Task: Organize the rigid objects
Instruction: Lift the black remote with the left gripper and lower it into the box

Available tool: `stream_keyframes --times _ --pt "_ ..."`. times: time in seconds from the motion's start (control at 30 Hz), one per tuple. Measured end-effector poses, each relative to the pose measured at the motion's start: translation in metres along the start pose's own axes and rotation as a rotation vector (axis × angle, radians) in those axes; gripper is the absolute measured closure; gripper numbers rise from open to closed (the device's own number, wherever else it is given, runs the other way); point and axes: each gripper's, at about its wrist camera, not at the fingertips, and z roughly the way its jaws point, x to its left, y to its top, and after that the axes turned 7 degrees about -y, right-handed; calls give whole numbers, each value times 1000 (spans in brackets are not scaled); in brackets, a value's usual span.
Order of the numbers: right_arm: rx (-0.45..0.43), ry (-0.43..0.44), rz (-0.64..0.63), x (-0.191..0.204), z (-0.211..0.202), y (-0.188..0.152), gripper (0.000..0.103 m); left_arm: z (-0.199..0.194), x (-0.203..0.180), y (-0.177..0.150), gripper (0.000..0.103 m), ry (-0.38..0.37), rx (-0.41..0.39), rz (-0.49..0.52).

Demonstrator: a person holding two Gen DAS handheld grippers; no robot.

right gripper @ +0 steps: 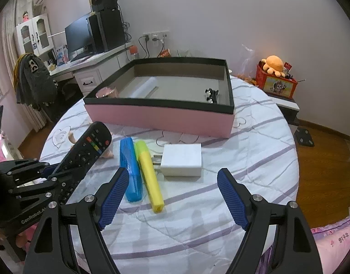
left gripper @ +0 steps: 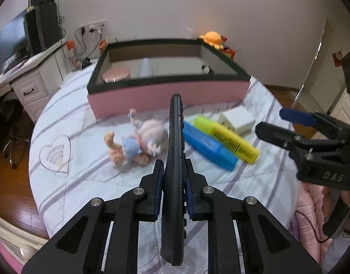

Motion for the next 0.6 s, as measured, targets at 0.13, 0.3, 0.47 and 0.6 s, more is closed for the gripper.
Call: stream_keyframes --times 0.13,0.3,0.47,0.6 --pt "-27 -1 2 -1 -6 9 22 -14 -6 19 86 -5 -42 19" --pt "-71 -3 5 -6 -15 27 22 -28 -7 53 86 -17 -109 22" --pt "-115 -8 13 -19 -17 49 22 -21 -8 93 86 -28 -139 8" --pt "-133 -17 24 -31 -4 71 22 -1 -10 119 86 -62 -136 -15"
